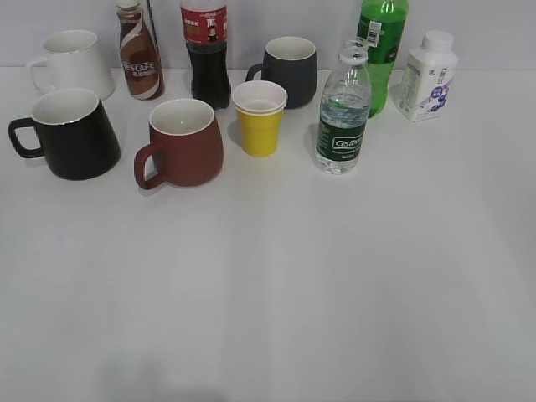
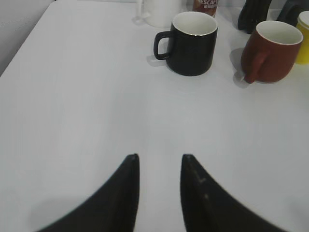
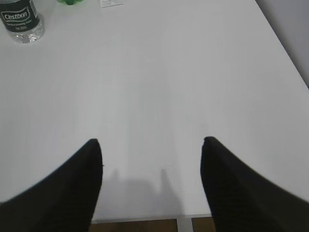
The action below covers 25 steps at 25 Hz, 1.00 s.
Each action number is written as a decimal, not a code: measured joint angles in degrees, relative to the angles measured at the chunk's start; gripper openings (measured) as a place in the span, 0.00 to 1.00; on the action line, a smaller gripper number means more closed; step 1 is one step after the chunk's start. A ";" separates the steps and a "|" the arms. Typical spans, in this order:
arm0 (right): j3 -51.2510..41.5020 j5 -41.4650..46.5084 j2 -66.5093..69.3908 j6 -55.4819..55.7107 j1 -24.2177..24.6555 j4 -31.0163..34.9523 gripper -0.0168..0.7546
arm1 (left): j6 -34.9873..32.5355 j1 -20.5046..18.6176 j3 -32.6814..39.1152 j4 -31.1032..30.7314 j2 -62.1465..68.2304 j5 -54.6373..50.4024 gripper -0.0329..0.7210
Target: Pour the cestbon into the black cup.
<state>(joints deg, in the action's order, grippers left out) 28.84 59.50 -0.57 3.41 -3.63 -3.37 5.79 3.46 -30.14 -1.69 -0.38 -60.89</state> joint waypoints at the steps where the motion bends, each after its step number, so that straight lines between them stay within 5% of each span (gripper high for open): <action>1: 0.00 0.00 0.00 0.00 0.00 0.00 0.65 | 0.00 0.00 0.00 0.00 0.00 0.00 0.34; 17: 0.00 0.00 0.00 0.00 0.00 0.00 0.65 | 0.00 0.00 -0.44 1.12 0.00 0.91 0.34; 21: 0.00 0.00 0.00 0.00 0.00 0.00 0.65 | 0.00 0.00 -1.13 1.07 2.09 17.94 0.34; 25: 0.00 0.00 0.00 0.00 0.00 0.00 0.65 | 0.00 0.00 -0.05 0.32 7.59 46.93 0.35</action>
<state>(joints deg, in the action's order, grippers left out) 28.84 59.50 -0.57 3.41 -3.63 -3.37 5.79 3.46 -30.19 -1.37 7.21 -13.96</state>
